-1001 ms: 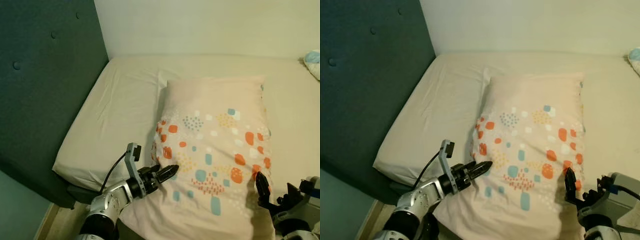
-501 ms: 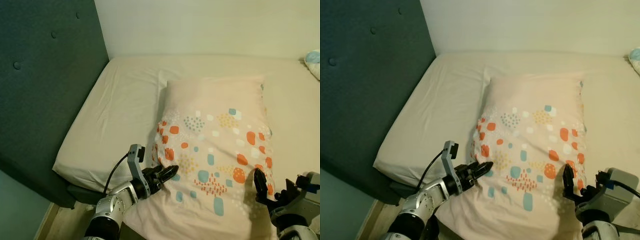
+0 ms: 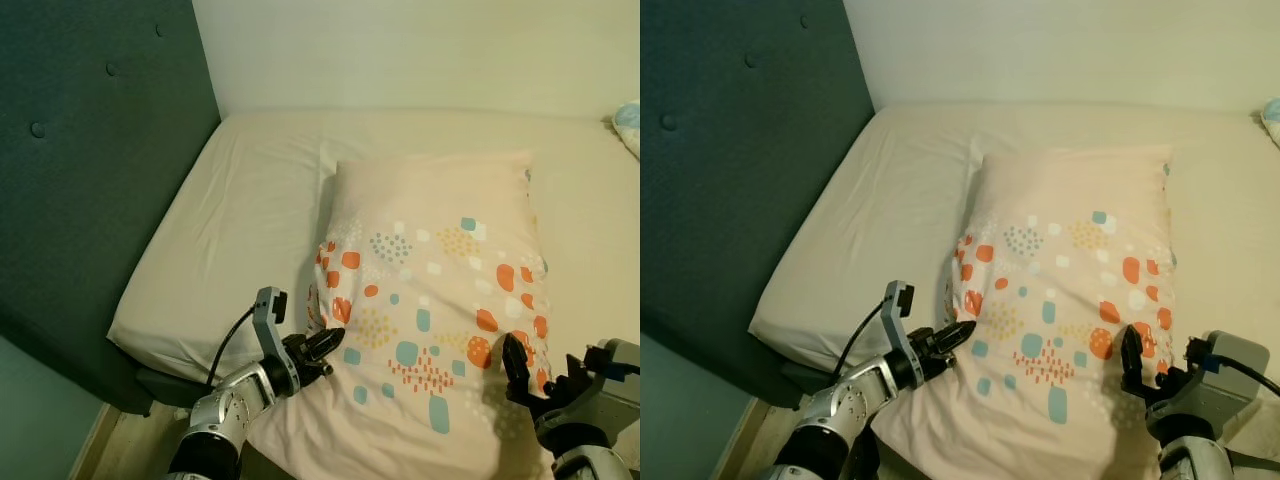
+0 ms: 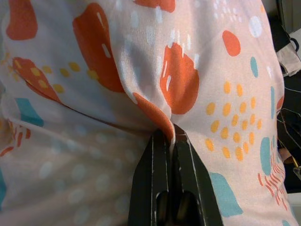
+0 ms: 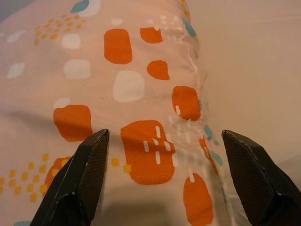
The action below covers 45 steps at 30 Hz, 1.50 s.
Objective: Clean up the room
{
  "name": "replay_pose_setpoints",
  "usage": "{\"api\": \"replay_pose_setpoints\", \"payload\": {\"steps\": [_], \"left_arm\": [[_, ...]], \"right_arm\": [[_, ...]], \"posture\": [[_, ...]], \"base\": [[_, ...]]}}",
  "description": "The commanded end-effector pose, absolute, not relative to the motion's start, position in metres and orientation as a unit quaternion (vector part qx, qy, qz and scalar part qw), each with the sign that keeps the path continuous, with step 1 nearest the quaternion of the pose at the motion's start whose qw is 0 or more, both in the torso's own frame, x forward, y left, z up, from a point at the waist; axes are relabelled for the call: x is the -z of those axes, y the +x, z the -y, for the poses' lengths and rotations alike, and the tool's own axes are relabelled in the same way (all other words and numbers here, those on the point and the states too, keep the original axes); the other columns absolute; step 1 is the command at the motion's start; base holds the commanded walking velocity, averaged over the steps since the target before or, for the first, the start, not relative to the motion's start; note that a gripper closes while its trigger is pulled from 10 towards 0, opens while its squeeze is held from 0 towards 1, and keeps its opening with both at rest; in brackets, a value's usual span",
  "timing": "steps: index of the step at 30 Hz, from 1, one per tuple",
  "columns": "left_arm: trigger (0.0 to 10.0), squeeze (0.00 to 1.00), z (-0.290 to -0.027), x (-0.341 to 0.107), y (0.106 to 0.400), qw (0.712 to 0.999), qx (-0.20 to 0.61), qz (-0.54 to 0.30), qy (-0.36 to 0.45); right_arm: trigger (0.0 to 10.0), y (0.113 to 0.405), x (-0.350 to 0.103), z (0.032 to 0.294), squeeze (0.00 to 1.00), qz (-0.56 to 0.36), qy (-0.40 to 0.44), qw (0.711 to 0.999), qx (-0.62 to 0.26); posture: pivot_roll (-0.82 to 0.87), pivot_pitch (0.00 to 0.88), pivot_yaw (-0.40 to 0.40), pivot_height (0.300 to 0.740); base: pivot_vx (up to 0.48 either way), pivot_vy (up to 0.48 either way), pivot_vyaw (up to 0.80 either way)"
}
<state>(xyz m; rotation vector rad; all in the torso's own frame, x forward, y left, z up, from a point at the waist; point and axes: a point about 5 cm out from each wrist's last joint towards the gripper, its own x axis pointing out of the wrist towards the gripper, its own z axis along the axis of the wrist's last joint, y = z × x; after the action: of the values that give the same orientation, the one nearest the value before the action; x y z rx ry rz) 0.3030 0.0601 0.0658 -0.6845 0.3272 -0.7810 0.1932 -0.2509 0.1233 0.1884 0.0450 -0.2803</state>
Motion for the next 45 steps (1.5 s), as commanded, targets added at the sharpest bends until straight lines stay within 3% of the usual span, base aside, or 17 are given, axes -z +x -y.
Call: {"api": "replay_pose_setpoints", "payload": {"steps": [1, 5, 8, 17, 27, 29, 34, 35, 37, 38, 45], "left_arm": [[0.0, 0.0, -0.06, -0.065, 0.301, 0.851, 0.386, -0.161, -0.317], [0.0, 0.0, -0.07, -0.07, 0.307, 0.859, 0.377, -0.151, -0.313], [0.0, 0.0, -0.103, -0.081, 0.319, 0.877, 0.352, -0.123, -0.304], [0.0, 0.0, -0.155, -0.095, 0.329, 0.9, 0.311, -0.091, -0.291], [0.0, 0.0, -0.187, -0.108, 0.328, 0.905, 0.303, -0.065, -0.291], [0.0, 0.0, -0.206, -0.113, 0.33, 0.915, 0.268, -0.047, -0.299], [0.0, 0.0, -0.217, -0.118, 0.331, 0.915, 0.253, -0.034, -0.311], [0.0, 0.0, -0.219, -0.117, 0.33, 0.916, 0.25, -0.036, -0.311], [0.0, 0.0, -0.22, -0.116, 0.33, 0.917, 0.248, -0.038, -0.311], [0.0, 0.0, -0.21, -0.102, 0.326, 0.919, 0.253, -0.067, -0.293], [0.0, 0.0, -0.179, -0.078, 0.323, 0.915, 0.26, -0.11, -0.288]], "right_arm": [[10.0, 0.194, -0.12, 0.25, 0.0, -0.028, 0.09, 0.986, 0.141], [10.0, 0.195, -0.121, 0.25, 0.0, -0.025, 0.088, 0.986, 0.141], [10.0, 0.197, -0.122, 0.25, 0.0, -0.021, 0.086, 0.986, 0.142], [10.0, 0.201, -0.123, 0.247, 0.0, -0.014, 0.085, 0.986, 0.14], [10.0, 0.203, -0.125, 0.246, 0.0, -0.009, 0.082, 0.987, 0.136], [10.0, 0.205, -0.126, 0.245, 0.0, -0.005, 0.086, 0.987, 0.138], [10.0, 0.206, -0.125, 0.246, 0.04, -0.007, 0.098, 0.985, 0.14], [10.0, 0.207, -0.124, 0.245, 0.52, -0.011, 0.108, 0.985, 0.131], [10.0, 0.208, -0.123, 0.244, 0.52, -0.014, 0.115, 0.985, 0.124], [10.0, 0.211, -0.12, 0.237, 1.0, -0.023, 0.151, 0.984, 0.088], [10.0, 0.214, -0.105, 0.21, 1.0, -0.077, 0.209, 0.975, -0.011]], "posture": [[-0.16, 0.205, 0.021, 0.574], [-0.16, 0.203, 0.02, 0.574], [-0.16, 0.198, 0.021, 0.574], [-0.15, 0.192, 0.022, 0.574], [-0.15, 0.19, 0.019, 0.574], [-0.14, 0.184, 0.016, 0.574], [-0.14, 0.181, 0.017, 0.574], [-0.14, 0.18, 0.016, 0.574], [-0.14, 0.18, 0.016, 0.574], [-0.15, 0.179, 0.017, 0.574], [-0.15, 0.181, 0.013, 0.574]], "base": [[0.0, 0.0, 0.0], [0.0, 0.0, 0.0], [0.0, 0.0, 0.0], [0.0, 0.0, 0.0], [0.0, 0.0, 0.0], [0.0, 0.0, 0.0], [0.0, 0.0, 0.0], [0.0, 0.0, 0.0], [0.0, 0.0, 0.0], [0.0, 0.0, 0.0], [0.0, 0.0, 0.0]]}}
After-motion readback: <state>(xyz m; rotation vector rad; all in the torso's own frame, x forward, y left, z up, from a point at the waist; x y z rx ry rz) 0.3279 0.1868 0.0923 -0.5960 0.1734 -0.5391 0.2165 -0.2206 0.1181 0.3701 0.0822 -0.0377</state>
